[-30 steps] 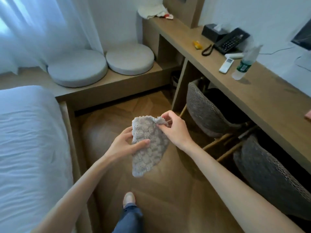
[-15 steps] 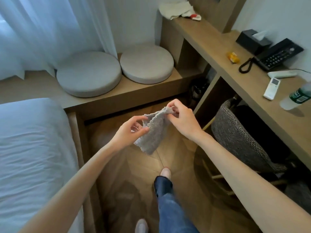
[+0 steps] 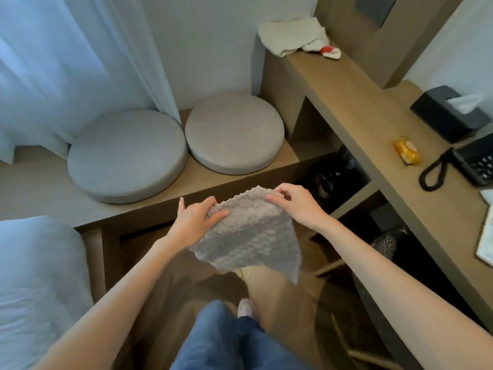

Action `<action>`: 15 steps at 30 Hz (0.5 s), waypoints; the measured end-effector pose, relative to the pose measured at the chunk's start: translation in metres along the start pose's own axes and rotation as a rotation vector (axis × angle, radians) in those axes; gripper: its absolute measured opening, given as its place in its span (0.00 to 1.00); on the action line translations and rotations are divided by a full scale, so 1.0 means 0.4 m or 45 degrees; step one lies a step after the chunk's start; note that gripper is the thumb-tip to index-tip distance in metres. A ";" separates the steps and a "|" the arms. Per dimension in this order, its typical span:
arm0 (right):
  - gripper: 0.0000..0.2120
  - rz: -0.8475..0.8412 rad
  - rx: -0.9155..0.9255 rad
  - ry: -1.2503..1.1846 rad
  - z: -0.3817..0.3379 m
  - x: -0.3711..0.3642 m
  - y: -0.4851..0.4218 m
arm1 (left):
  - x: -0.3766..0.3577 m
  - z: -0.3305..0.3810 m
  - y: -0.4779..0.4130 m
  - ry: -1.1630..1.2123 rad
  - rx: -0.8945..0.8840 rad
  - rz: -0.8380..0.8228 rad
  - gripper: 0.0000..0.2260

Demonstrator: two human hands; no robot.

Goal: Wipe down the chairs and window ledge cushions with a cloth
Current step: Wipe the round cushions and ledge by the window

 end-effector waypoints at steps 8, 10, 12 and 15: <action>0.07 0.112 -0.190 -0.038 0.122 0.065 -0.348 | 0.064 -0.069 -0.397 -0.248 -0.112 -0.144 0.11; 0.07 0.087 -0.235 -0.022 0.151 0.045 -0.436 | 0.076 -0.110 -0.497 -0.106 -0.079 -0.128 0.07; 0.06 0.094 -0.304 -0.030 0.192 0.018 -0.518 | 0.085 -0.163 -0.595 -0.014 -0.022 -0.187 0.06; 0.06 0.170 -0.351 -0.025 0.260 0.003 -0.674 | 0.116 -0.251 -0.770 0.083 0.029 -0.121 0.07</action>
Point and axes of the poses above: each hand's wrist, its own y-axis away from the middle knuckle, its own x-axis out of the back of the hand, z = x × y, the point moved 7 cm from there along -y, towards the middle knuckle, and after that the axes turned 11 degrees about y, right-handed, at the moved point
